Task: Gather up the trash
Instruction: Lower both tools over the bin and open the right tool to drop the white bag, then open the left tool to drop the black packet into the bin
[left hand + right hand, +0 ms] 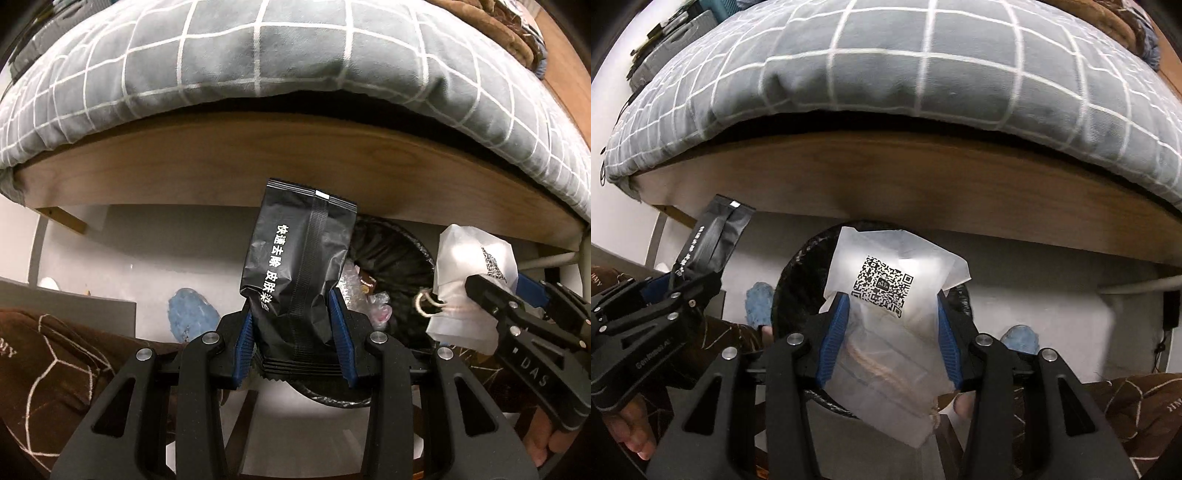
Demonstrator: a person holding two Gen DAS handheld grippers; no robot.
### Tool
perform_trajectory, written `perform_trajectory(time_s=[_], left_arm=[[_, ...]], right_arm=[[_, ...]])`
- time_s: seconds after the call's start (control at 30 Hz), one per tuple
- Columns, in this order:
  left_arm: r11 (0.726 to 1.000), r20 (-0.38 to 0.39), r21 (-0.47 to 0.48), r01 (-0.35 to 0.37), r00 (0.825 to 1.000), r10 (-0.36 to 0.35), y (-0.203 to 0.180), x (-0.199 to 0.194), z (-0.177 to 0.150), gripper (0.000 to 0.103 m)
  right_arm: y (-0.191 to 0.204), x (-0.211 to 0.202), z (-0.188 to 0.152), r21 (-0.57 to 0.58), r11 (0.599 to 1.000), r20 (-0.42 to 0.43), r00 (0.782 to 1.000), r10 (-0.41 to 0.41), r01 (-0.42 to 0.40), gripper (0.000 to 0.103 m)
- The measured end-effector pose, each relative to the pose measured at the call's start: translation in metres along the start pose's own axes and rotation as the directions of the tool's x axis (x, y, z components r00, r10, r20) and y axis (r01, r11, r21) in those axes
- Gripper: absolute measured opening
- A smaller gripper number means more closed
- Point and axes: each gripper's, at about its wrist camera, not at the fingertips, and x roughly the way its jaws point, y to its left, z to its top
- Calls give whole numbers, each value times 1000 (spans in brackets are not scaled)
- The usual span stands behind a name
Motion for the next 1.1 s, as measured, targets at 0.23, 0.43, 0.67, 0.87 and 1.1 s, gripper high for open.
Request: perform_trajectory(time_s=[0.23, 0.43, 0.67, 0.87, 1.1], left_arm=[[1000, -6, 31, 2, 1000, -2, -14, 8, 0, 37], [996, -2, 81, 22, 1000, -22, -38, 10, 0, 38], [994, -4, 104, 44, 999, -44, -64, 15, -7, 38], [992, -24, 115, 54, 998, -51, -79, 26, -8, 38], [989, -25, 137, 49, 999, -47, -88, 33, -8, 41]], right_arm=[[-8, -13, -1, 18, 1000, 44, 999, -18, 17, 75], [-32, -29, -5, 52, 997, 78, 995, -61, 57, 87], [-64, -54, -9, 98, 991, 131, 986, -105, 93, 93], [-87, -51, -18, 132, 984, 105, 985, -134, 120, 94], [-98, -33, -21, 158, 975, 61, 984, -167, 155, 95]])
